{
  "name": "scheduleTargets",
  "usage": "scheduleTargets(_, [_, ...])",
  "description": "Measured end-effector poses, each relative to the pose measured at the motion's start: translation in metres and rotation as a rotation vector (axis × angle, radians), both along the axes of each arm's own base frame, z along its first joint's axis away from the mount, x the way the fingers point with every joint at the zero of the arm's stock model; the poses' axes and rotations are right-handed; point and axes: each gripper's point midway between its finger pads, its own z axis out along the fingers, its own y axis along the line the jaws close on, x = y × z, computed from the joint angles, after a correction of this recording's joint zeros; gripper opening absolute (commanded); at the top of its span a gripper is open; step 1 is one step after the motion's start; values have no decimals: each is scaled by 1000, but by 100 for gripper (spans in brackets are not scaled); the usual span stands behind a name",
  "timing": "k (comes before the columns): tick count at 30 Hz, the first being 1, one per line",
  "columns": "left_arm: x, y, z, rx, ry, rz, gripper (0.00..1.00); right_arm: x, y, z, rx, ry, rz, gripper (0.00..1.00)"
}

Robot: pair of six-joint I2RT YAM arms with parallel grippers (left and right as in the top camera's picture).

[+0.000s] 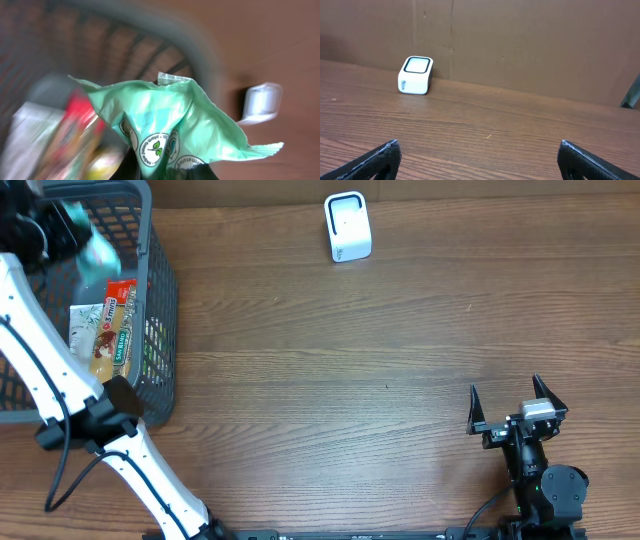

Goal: Scan the item barcode
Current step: 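Carry the teal snack with the left gripper to the white scanner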

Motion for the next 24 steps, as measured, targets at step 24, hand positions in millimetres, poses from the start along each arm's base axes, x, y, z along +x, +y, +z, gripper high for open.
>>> scheduleTargets(24, [-31, -334, 59, -280, -68, -713, 4, 0, 0, 0, 0, 0, 0, 100])
